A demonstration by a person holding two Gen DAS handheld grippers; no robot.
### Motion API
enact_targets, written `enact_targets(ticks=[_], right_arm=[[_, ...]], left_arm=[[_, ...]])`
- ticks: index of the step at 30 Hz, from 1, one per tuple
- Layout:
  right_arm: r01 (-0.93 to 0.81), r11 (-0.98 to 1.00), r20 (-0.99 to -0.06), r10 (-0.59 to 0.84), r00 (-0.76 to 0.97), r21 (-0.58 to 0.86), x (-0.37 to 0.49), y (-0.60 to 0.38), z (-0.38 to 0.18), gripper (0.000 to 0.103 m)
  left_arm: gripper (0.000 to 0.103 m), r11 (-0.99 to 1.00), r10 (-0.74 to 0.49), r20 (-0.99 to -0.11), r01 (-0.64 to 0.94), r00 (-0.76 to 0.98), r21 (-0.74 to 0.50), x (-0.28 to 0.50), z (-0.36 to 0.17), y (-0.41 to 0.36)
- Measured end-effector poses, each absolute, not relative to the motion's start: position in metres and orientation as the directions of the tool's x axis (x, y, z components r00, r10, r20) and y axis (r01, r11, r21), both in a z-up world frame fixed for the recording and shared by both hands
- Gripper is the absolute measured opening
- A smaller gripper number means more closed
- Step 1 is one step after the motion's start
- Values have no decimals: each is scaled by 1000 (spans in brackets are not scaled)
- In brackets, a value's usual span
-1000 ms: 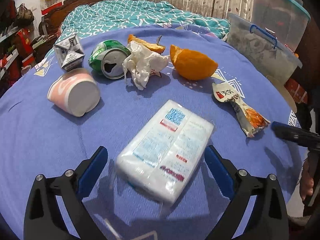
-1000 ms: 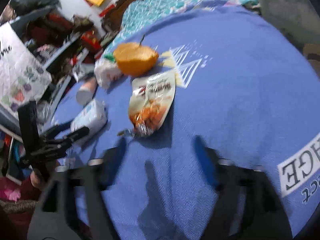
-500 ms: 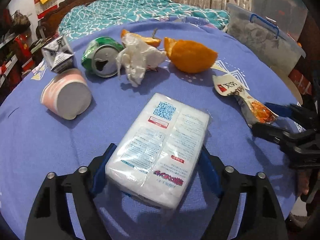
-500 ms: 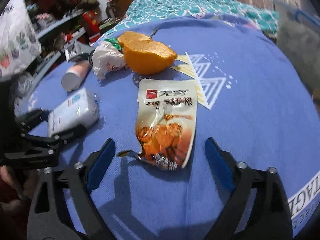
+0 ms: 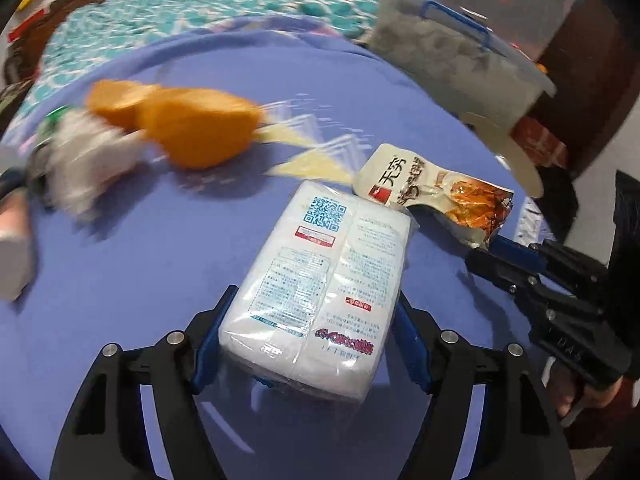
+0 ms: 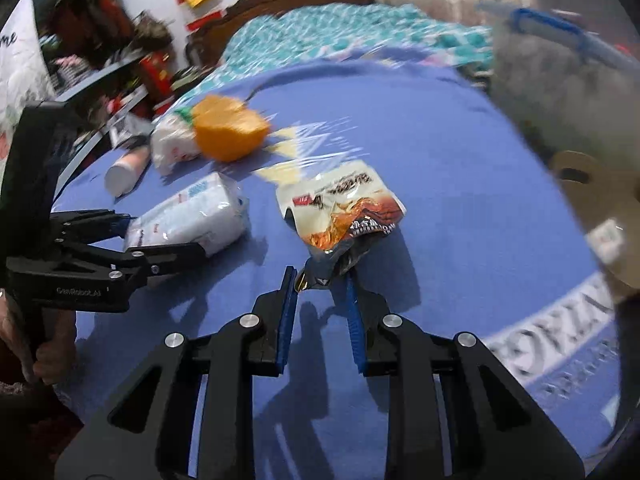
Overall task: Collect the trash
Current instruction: 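Carry tissue pack and snack pouch to the beige bin and release both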
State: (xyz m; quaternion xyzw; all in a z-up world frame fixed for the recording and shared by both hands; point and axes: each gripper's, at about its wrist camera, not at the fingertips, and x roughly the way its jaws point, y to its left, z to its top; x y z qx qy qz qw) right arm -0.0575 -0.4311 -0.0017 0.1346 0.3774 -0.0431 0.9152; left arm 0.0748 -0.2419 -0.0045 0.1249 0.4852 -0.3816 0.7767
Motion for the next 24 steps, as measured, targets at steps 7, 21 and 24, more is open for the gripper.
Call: enact_targets(ticks=[7,21,24], right_arm=[[314,919,-693,-65,718,239,-88,-481,-7,26],[582,764,-696,-256,670,279,-128,-621,-19,29],[640,700,-712,-269,648,317,-129,-647,-24,37]], left_arm=[[66,590,-501,-854,777,141,-217,70,-10,-323],[65,385,-493,-868,908,52,-165,37,-17,-526],[79,366,-491,-866,924,93,-109,29,-18,-570]])
